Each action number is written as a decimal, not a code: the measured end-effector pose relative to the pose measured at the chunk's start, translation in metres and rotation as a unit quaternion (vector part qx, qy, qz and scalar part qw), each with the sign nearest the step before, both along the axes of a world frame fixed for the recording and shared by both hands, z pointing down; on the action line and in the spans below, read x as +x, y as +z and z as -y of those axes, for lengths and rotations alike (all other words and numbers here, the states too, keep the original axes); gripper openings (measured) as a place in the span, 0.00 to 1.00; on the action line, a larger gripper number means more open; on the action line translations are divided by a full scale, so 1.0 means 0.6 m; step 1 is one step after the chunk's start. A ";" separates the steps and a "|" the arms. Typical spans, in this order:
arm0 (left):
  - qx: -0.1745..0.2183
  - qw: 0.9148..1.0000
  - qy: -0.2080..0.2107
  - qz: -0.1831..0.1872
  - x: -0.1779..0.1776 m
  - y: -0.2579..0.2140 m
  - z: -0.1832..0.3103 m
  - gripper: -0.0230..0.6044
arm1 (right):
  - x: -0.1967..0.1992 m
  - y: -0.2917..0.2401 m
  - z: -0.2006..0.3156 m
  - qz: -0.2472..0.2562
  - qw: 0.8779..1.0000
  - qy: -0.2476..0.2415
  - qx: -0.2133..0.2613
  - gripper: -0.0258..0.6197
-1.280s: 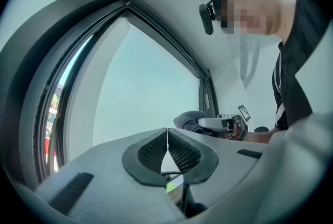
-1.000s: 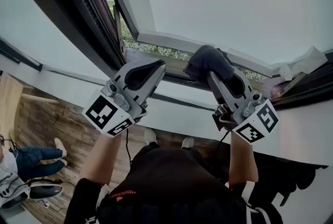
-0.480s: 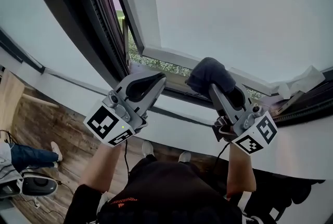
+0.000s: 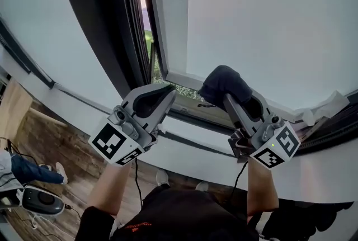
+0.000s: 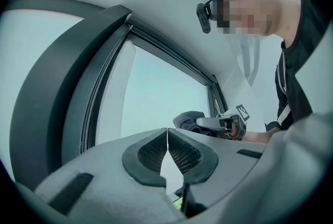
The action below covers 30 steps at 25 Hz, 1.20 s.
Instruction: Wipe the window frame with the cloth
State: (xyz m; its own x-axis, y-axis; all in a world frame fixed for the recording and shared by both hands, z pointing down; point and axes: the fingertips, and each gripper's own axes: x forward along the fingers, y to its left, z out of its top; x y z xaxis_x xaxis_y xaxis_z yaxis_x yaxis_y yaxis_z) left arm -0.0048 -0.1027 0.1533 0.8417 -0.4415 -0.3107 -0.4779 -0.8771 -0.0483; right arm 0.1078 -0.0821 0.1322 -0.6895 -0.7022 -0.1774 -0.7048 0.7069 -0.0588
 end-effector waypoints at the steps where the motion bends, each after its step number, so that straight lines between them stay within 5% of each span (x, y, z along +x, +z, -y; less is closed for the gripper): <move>1: 0.002 1.000 -0.003 -0.002 -0.011 -0.003 0.011 0.07 | -0.013 -0.005 0.013 -0.002 1.000 -0.003 0.003 0.19; 11: 0.059 0.998 -0.014 -0.004 -0.018 -0.041 0.006 0.07 | -0.048 -0.061 0.026 -0.011 0.998 -0.029 0.062 0.19; 30: 0.108 0.994 -0.010 0.011 -0.022 -0.074 -0.044 0.07 | -0.086 -0.130 -0.011 -0.024 0.991 -0.030 0.131 0.19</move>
